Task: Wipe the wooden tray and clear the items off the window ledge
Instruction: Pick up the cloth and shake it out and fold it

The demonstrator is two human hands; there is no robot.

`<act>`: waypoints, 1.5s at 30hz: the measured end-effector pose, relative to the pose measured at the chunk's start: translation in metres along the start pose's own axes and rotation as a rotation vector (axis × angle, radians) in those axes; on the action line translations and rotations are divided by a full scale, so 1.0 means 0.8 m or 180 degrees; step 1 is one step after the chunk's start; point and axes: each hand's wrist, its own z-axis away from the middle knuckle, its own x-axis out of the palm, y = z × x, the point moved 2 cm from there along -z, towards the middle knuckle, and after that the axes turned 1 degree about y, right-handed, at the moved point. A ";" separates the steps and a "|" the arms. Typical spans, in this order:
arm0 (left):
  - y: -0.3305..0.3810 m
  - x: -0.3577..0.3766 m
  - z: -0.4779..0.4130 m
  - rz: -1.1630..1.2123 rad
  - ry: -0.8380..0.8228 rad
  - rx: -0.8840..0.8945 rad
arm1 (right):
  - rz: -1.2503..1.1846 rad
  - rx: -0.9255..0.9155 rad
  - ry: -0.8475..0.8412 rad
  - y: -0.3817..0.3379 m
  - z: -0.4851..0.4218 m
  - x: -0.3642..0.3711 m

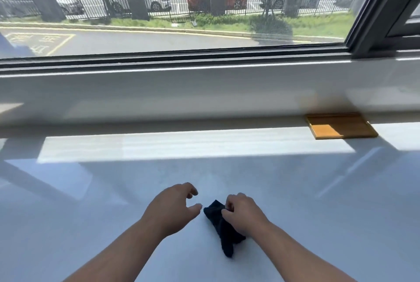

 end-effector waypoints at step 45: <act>0.100 -0.242 -0.118 0.1447 0.1131 -0.0157 | -0.3492 -0.0726 -0.0195 -0.157 0.018 -0.233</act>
